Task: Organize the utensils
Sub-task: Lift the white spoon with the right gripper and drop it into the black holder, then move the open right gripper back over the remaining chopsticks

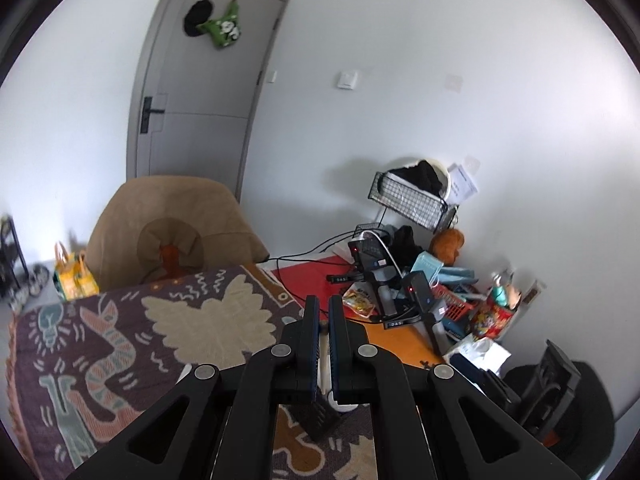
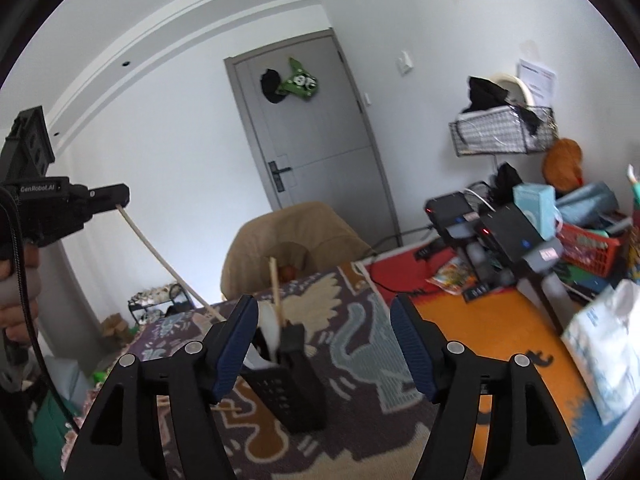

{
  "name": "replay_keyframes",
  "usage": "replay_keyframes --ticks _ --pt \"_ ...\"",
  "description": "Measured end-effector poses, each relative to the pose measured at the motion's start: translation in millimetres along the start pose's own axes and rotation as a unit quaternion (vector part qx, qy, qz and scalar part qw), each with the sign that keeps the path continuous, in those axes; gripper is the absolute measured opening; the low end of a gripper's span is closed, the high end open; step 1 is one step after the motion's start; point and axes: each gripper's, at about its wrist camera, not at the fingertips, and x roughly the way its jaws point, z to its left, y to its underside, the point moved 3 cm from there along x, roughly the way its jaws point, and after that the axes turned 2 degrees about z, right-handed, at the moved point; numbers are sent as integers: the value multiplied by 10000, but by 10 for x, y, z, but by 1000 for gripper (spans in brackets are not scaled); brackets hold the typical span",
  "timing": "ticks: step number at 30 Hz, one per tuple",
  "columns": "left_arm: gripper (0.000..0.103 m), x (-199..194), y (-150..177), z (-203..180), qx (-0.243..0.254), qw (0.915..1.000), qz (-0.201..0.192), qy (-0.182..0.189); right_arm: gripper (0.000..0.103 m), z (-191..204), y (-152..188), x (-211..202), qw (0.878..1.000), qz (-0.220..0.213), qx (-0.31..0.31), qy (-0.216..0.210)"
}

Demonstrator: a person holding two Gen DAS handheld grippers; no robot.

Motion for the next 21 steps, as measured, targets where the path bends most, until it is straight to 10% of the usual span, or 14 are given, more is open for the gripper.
replay_keyframes --ticks 12,14,16,21 --pt "6 523 50 -386 518 9972 517 -121 69 -398 324 -167 9974 253 644 221" --pt "27 588 74 -376 458 9968 648 -49 69 -420 354 -184 9962 309 806 116" --pt "88 579 106 -342 347 9976 603 -36 70 -396 350 -196 9964 308 778 113" --pt "97 453 206 -167 299 9983 472 -144 78 -242 385 -152 9976 332 604 49"
